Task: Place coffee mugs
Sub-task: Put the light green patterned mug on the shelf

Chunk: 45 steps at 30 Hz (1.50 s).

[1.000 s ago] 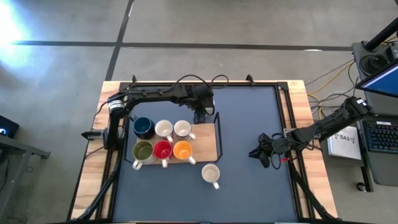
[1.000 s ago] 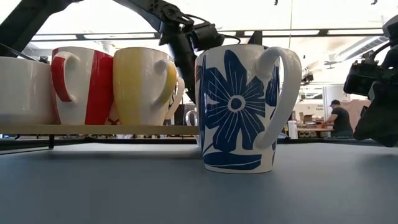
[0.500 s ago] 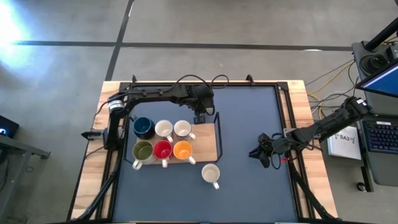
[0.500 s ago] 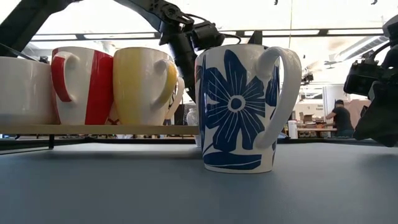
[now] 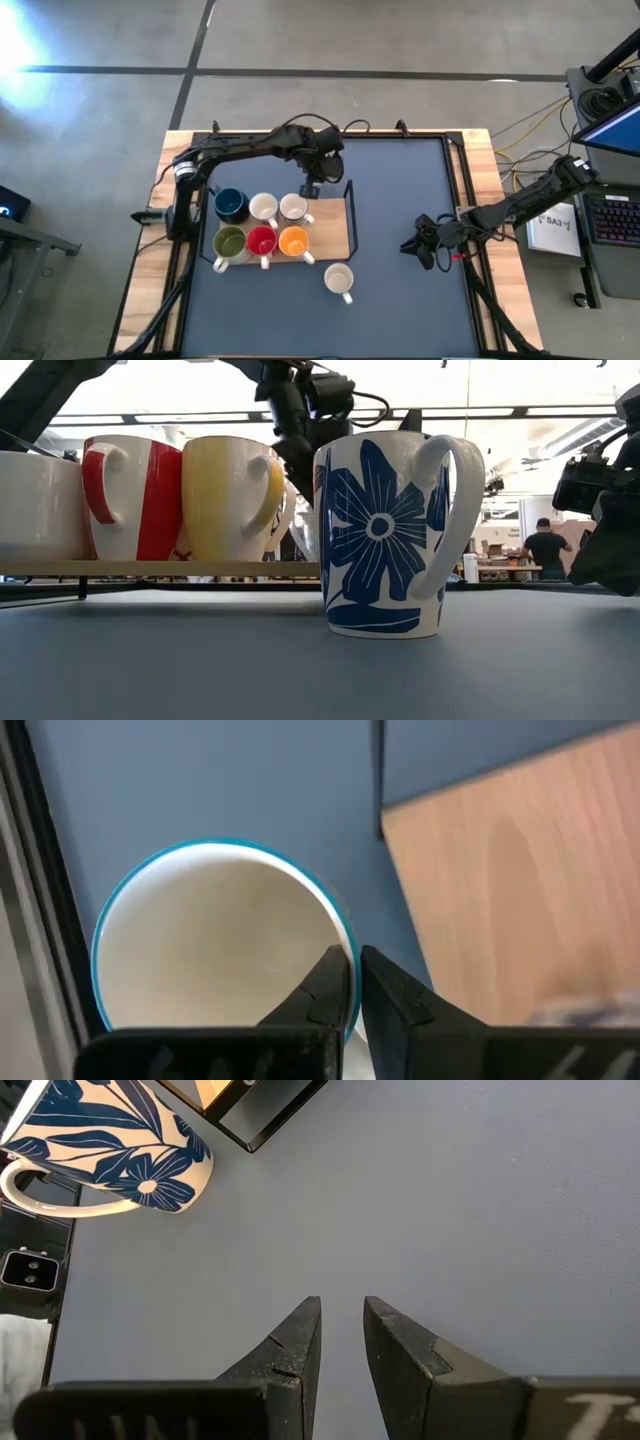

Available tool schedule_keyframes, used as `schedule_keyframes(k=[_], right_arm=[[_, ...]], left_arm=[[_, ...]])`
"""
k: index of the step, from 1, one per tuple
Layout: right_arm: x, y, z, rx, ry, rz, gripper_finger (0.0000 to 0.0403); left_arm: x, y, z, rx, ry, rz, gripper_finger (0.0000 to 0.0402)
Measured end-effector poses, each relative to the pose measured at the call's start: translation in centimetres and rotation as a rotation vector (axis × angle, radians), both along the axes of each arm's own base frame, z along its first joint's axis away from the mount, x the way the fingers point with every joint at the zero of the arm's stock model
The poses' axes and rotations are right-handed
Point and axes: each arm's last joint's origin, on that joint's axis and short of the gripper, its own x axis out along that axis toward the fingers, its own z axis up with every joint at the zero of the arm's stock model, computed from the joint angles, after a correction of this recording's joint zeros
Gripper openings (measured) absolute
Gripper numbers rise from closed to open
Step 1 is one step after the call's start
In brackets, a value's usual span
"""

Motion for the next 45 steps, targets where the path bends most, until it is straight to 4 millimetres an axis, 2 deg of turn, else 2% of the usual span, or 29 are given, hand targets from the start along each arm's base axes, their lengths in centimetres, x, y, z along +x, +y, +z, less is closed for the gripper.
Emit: schedule_keyframes(k=[3,8,15,20,27,41,45], right_arm=[[0.0,0.0,0.0,0.0,0.0,0.0,0.0068],[0.0,0.0,0.0,0.0,0.0,0.0,0.0068],[0.0,0.0,0.0,0.0,0.0,0.0,0.0068],[0.0,0.0,0.0,0.0,0.0,0.0,0.0068],[0.0,0.0,0.0,0.0,0.0,0.0,0.0068],[0.0,0.0,0.0,0.0,0.0,0.0,0.0068],[0.0,0.0,0.0,0.0,0.0,0.0,0.0068]], left_arm=[[-0.5,-0.2,0.7,0.007,0.049,-0.054,0.0003],[-0.8,-0.6,1.2,0.027,0.087,-0.255,0.0003],[-0.8,-2.5,1.3,0.08,0.118,-0.539,0.0002],[-0.7,-4.0,1.3,0.076,0.139,-0.59,0.0002],[-1.4,-5.9,2.9,0.091,0.128,-0.651,0.0002],[-1.0,-8.8,2.9,0.105,0.121,-0.736,0.0002],[-1.0,-9.1,2.9,0.115,0.119,-0.764,0.0002]])
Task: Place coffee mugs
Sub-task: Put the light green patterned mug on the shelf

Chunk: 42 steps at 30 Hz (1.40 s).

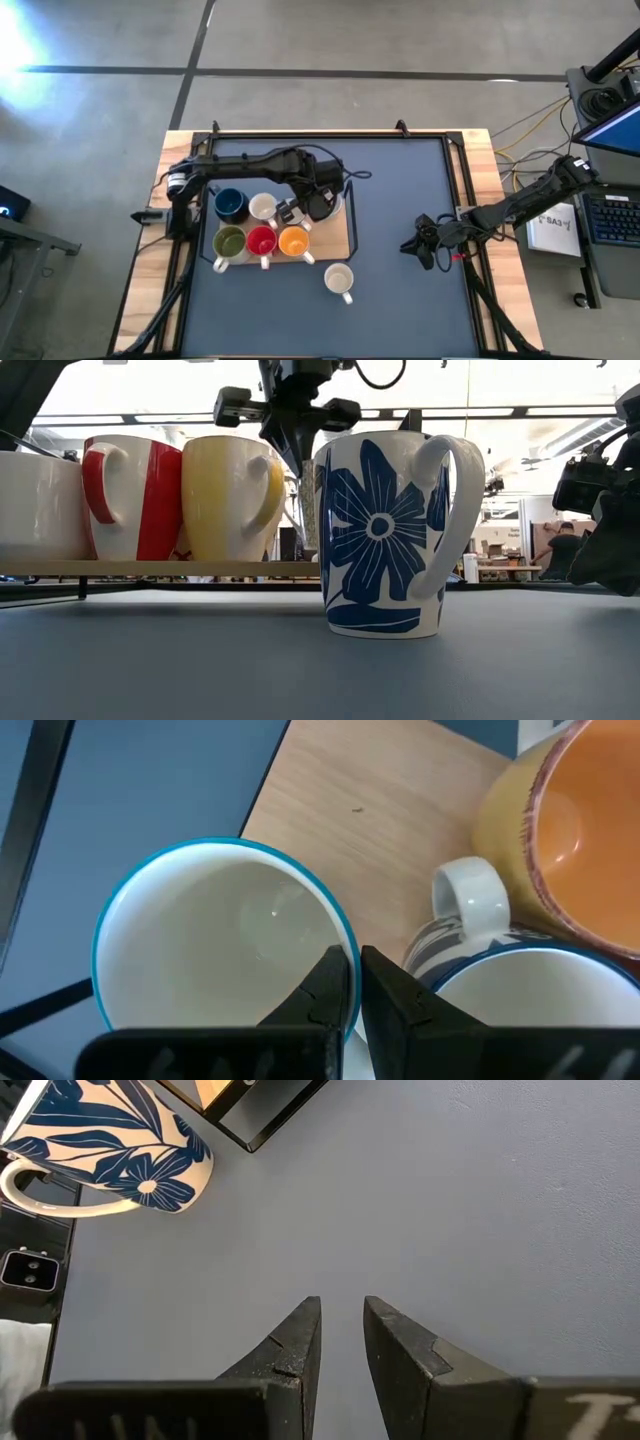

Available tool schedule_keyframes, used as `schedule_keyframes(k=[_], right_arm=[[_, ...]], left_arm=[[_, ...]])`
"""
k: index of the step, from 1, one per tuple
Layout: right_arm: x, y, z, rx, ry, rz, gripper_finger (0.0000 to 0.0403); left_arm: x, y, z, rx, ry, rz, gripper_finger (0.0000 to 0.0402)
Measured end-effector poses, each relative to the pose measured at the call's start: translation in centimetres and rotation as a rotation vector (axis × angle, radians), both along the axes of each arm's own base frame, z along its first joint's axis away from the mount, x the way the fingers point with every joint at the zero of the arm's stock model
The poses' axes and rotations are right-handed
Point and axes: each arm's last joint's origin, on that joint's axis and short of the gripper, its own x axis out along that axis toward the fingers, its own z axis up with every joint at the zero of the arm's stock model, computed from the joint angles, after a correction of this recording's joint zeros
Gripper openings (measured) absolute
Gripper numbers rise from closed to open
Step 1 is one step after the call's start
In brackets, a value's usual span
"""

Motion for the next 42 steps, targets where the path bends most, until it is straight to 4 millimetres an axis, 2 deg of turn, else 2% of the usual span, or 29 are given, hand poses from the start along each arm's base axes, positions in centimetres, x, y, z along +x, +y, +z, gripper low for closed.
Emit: schedule_keyframes(k=[30,42], right_arm=[[0.0,0.0,0.0,0.0,0.0,0.0,0.0068],[0.0,0.0,0.0,0.0,0.0,0.0,0.0068]], left_arm=[[0.13,0.33,-0.62,0.0,0.019,-0.062,0.0007],[0.13,0.31,-0.71,-0.02,0.019,-0.066,0.0026]])
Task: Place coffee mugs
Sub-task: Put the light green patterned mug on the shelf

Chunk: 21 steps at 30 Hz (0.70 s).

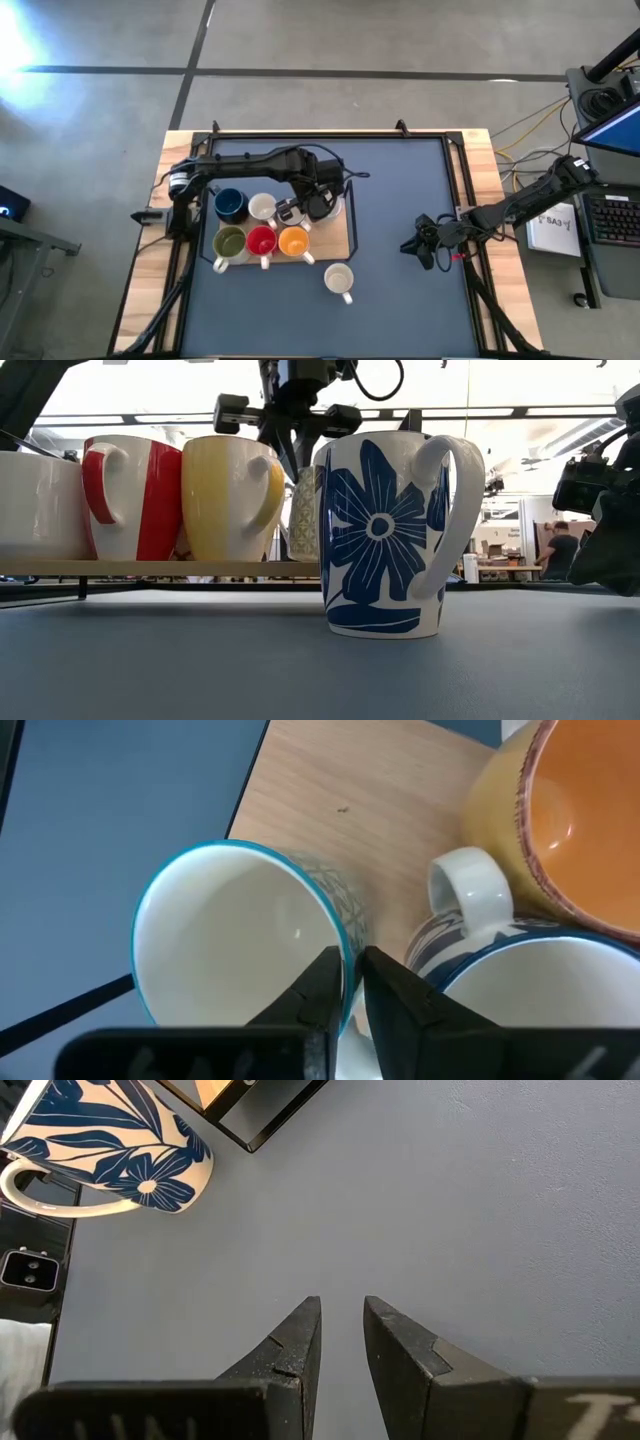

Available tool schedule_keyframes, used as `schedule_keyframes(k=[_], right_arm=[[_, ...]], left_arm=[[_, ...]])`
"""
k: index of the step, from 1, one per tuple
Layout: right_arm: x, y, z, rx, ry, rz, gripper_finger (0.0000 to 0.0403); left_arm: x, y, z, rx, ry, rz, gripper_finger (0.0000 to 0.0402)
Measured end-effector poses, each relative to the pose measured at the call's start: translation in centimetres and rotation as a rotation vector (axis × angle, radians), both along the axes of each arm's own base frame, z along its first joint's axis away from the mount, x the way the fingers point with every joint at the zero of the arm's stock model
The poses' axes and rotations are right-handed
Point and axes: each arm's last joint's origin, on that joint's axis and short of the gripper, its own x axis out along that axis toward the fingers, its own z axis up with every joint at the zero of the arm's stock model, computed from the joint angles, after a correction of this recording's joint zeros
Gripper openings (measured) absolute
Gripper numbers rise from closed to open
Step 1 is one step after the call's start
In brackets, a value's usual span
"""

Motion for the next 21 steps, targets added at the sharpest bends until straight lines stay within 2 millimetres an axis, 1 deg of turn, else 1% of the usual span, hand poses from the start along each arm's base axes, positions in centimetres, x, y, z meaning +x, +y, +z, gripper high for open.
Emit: schedule_keyframes(k=[16,21], right_arm=[[0.0,-0.01,-0.01,0.0,0.0,0.0,0.0068],[0.0,0.0,0.0,0.0,0.0,0.0,0.0068]], left_arm=[[0.16,0.01,0.02,0.0,-0.018,-0.004,0.0027],[0.2,0.05,0.59,0.013,-0.031,0.0,0.0027]])
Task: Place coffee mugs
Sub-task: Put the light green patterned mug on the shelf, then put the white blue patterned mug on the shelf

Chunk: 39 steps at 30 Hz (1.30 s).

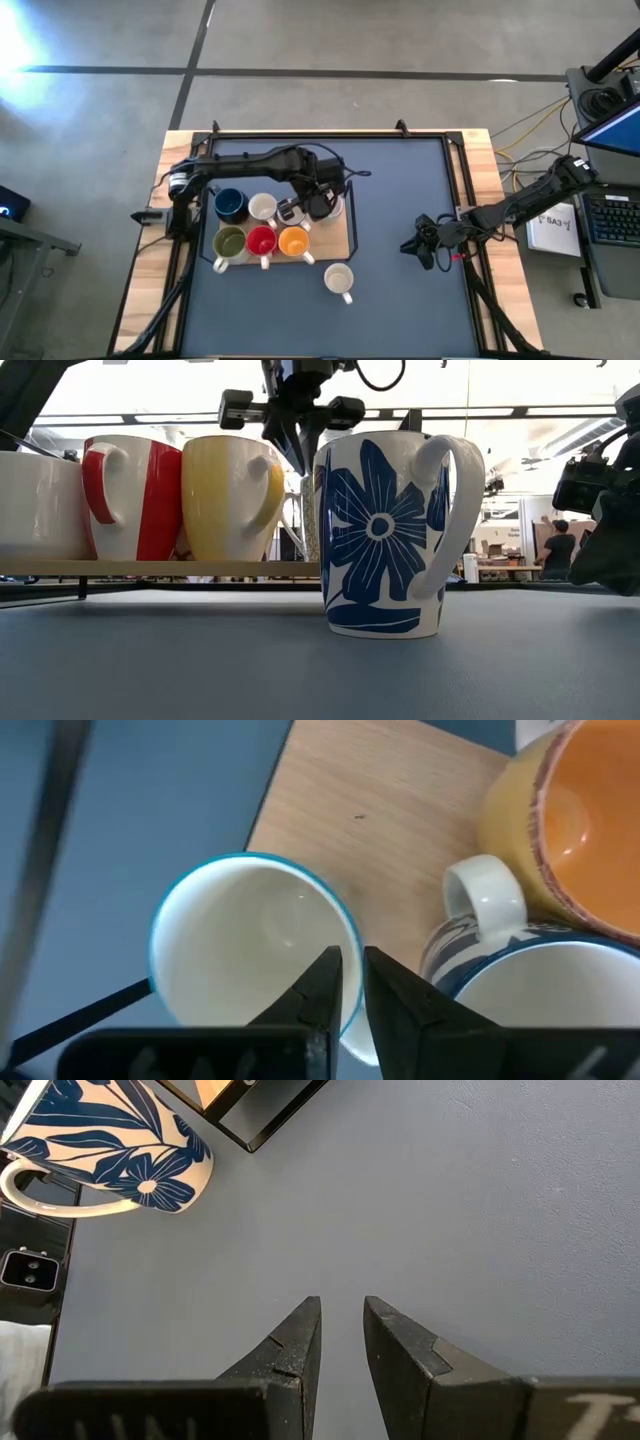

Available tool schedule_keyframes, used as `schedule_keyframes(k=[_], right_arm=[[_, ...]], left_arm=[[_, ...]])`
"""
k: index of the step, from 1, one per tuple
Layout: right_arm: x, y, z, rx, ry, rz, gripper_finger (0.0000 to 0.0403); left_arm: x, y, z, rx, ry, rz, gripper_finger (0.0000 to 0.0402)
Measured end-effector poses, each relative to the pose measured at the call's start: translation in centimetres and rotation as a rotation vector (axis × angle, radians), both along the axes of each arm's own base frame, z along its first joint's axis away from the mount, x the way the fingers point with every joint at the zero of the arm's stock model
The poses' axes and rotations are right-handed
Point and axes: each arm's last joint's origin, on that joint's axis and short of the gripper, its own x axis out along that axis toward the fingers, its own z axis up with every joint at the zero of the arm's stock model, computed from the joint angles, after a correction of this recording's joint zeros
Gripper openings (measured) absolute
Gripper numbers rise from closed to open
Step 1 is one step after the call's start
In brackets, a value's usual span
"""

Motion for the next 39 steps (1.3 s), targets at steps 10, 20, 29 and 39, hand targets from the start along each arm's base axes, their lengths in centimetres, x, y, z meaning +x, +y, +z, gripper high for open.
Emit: schedule_keyframes(k=[10,20,29,39], right_arm=[[0.0,0.0,0.0,0.0,0.0,0.0,0.0068],[0.0,0.0,0.0,0.0,0.0,0.0,0.0068],[0.0,0.0,0.0,0.0,0.0,0.0,0.0068],[0.0,0.0,0.0,0.0,0.0,0.0,0.0068]], left_arm=[[-0.4,-0.3,2.2,-0.052,0.003,0.139,0.0027],[-0.3,-2.7,3.1,-0.221,0.021,0.305,0.0027],[0.1,-7.3,3.3,-0.254,-0.003,0.267,0.0027],[-0.2,-11.6,3.2,-0.25,-0.013,0.234,0.0027]])
